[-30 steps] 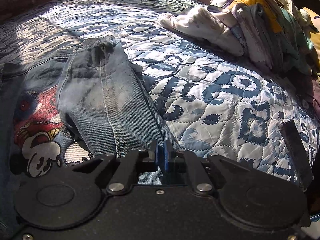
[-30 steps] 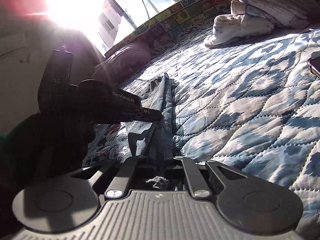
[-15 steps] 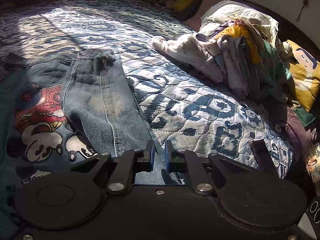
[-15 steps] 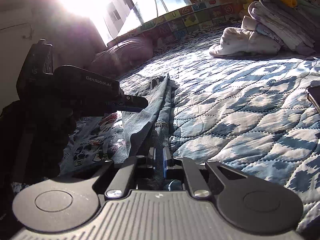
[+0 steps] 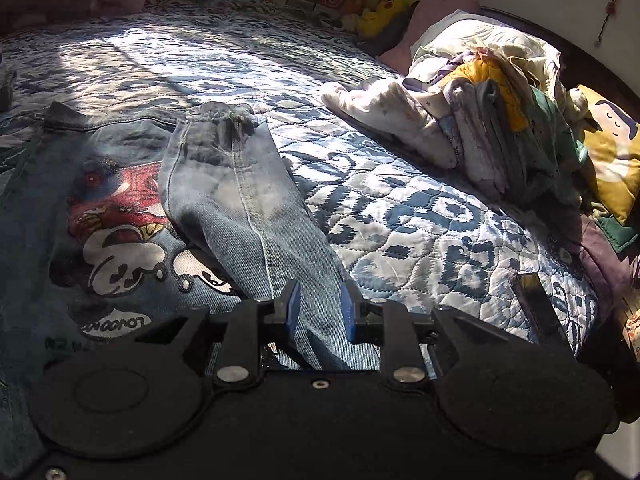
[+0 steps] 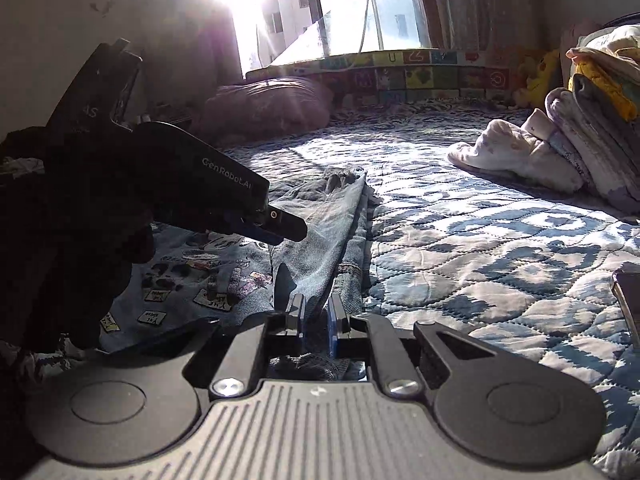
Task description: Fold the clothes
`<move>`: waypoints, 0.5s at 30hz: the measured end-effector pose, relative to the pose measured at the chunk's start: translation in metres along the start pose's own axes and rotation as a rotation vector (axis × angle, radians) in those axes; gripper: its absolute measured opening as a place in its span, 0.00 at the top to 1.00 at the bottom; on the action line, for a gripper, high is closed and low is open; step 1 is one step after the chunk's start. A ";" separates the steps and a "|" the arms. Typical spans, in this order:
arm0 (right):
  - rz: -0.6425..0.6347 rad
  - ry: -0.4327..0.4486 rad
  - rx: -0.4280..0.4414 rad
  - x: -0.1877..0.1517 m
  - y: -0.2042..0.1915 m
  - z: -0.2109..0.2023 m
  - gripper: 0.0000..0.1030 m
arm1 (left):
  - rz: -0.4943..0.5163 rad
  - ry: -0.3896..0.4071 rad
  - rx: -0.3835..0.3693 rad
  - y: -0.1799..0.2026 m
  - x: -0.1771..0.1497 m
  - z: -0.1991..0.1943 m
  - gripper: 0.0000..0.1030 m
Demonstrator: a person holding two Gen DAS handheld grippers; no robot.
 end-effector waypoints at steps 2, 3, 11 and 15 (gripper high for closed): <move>-0.066 0.018 -0.017 0.010 -0.010 0.002 0.87 | -0.095 0.009 0.018 -0.027 0.015 -0.001 0.80; -0.096 0.021 -0.024 0.016 -0.013 0.006 0.87 | -0.149 0.011 0.014 -0.040 0.022 0.001 0.79; -0.077 -0.101 0.007 0.049 -0.003 0.068 0.87 | -0.491 -0.076 -0.069 -0.099 0.059 0.035 0.78; -0.001 -0.193 0.052 0.040 0.017 0.084 0.94 | -0.353 -0.044 0.030 -0.090 0.069 0.033 0.94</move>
Point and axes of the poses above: each gripper's, at about its wrist camera, not at the fingertips, and z roughly the way its jaws point, y to its right, x to its top, the point moved 3 cm from there along z, roughly the way its jaws point, and after that the axes turned 15 degrees about -y, right-handed, at the moved point
